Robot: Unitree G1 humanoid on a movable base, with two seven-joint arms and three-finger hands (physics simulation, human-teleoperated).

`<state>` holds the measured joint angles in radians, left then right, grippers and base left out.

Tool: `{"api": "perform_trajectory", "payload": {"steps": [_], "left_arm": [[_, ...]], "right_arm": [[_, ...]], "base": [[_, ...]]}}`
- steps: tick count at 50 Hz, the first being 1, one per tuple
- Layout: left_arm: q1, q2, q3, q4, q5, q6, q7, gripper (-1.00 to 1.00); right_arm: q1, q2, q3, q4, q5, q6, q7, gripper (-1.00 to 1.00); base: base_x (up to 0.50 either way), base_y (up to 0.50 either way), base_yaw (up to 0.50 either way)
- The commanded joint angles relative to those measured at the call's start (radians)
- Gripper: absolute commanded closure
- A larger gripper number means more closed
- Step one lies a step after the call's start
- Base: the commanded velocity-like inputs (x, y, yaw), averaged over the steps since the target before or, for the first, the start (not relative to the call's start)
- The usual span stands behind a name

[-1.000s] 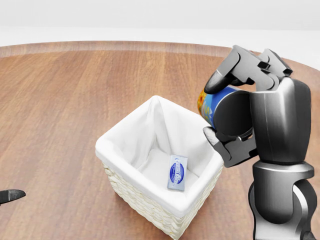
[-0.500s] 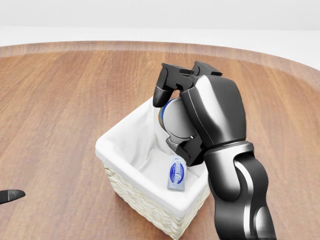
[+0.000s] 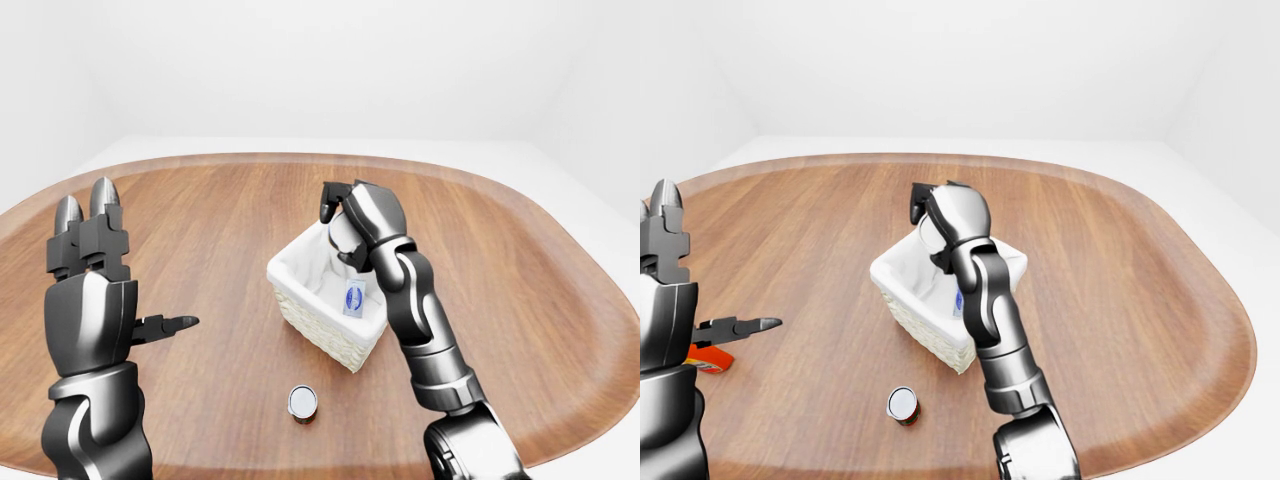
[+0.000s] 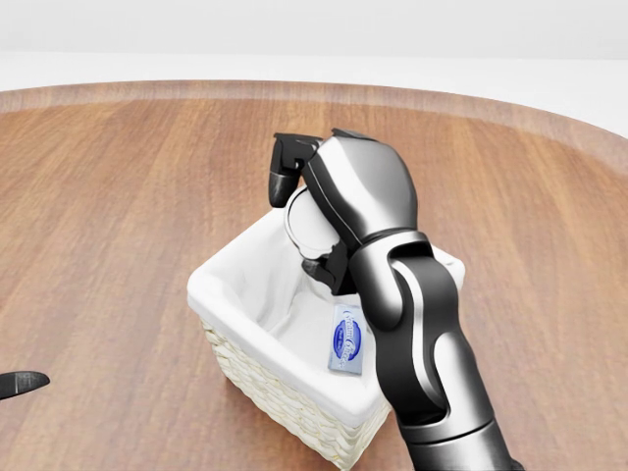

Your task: Pick up the alphabet soup and the cream cheese box, and put them in the basket.

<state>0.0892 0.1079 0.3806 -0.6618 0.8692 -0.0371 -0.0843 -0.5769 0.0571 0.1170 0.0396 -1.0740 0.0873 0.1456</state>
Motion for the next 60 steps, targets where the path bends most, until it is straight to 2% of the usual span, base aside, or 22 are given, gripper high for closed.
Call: {"api": "perform_trajectory", "payload": {"steps": [1,6,8,11,24,28,39,48,51,52,53,60], "left_arm": [[-0.002,0.002,0.0,0.011,-0.002,-0.005,0.008,-1.0],[-0.002,0.001,-0.001,-0.002,-0.001,0.003,-0.004,-1.0],[-0.002,0.003,-0.003,0.015,0.0,-0.006,0.01,-1.0],[-0.002,0.002,-0.002,-0.001,0.001,0.003,-0.003,-1.0],[-0.003,0.002,0.001,0.001,-0.002,0.002,-0.003,-1.0],[-0.003,0.002,-0.001,0.002,0.001,0.004,-0.002,-1.0],[-0.004,0.004,-0.002,0.008,0.001,0.002,0.002,-1.0],[-0.003,0.002,0.001,-0.004,-0.002,0.006,-0.005,-1.0],[-0.003,0.003,0.0,0.01,-0.003,-0.001,0.005,-1.0],[-0.003,0.003,0.0,0.007,-0.003,0.0,0.002,-1.0],[-0.002,0.003,0.001,0.001,-0.004,0.002,-0.001,-1.0],[-0.002,0.001,0.004,-0.009,-0.009,0.004,-0.006,-1.0]], "right_arm": [[-0.06,-0.005,0.0,0.103,-0.021,0.0,0.004,1.0],[-0.06,-0.017,-0.013,0.133,-0.024,0.0,0.015,1.0],[-0.053,-0.02,-0.016,0.132,-0.017,0.0,0.042,1.0],[-0.052,-0.03,-0.024,0.144,-0.004,0.0,0.065,1.0],[-0.024,-0.054,-0.028,0.212,-0.015,0.0,0.057,1.0],[-0.04,-0.045,-0.022,0.182,-0.016,0.0,0.108,1.0],[-0.058,-0.034,-0.009,0.143,-0.027,0.0,0.151,1.0],[-0.062,-0.025,-0.014,0.17,-0.026,0.0,0.129,1.0],[-0.053,-0.025,-0.012,0.16,-0.027,0.0,0.132,1.0],[-0.051,-0.026,-0.012,0.154,-0.03,0.0,0.136,0.1],[-0.054,-0.028,-0.012,0.145,-0.037,0.0,0.142,-1.0],[-0.051,-0.033,-0.014,0.111,-0.054,0.0,0.17,-1.0]], "base": [[0.0,0.0,0.0],[0.0,0.0,0.0],[0.0,0.0,0.0],[0.0,0.0,0.0],[0.0,0.0,0.0],[0.0,0.0,0.0],[0.0,0.0,0.0],[0.0,0.0,0.0],[0.0,0.0,0.0],[0.0,0.0,0.0],[0.0,0.0,0.0],[0.0,0.0,0.0]]}}
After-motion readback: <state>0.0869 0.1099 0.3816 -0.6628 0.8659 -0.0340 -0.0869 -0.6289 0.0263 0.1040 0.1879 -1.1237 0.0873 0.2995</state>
